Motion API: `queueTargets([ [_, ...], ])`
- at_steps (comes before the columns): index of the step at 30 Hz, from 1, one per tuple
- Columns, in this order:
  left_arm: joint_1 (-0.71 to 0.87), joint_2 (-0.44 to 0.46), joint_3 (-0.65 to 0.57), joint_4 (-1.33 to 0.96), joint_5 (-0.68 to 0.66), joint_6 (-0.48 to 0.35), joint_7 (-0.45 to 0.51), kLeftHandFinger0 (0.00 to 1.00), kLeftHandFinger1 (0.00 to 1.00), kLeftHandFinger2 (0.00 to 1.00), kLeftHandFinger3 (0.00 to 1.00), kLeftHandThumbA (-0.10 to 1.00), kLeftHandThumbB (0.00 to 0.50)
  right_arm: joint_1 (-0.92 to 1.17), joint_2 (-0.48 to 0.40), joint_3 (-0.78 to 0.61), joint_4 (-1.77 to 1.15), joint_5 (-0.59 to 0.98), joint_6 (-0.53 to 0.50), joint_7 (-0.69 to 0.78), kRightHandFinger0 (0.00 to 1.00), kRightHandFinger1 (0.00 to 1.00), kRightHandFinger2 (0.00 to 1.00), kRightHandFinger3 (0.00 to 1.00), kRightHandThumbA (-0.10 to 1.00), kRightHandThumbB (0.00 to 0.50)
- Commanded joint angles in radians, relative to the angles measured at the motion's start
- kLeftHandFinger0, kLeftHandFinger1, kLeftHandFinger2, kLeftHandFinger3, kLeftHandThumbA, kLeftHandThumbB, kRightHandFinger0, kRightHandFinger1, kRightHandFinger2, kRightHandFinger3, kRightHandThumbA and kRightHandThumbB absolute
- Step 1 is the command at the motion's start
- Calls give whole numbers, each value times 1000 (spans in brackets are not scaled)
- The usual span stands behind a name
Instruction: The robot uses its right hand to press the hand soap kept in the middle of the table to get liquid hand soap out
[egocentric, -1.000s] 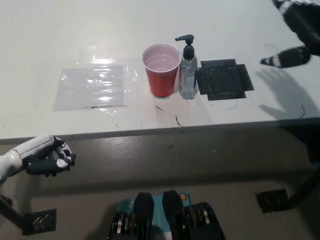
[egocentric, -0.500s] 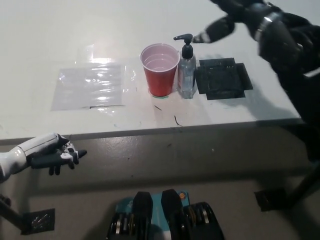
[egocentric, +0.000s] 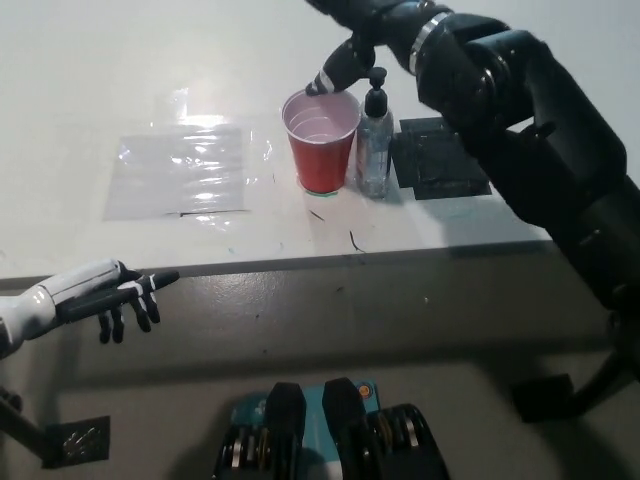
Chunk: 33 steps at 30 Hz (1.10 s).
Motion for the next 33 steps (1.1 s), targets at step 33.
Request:
queueTargets([
  [33,-19,18,38,-31,11,1,-2,269,250,397,640,944,277,70,-29,-38,72,-58,-118,-101,1000,1000,1000,1000,1000,500],
])
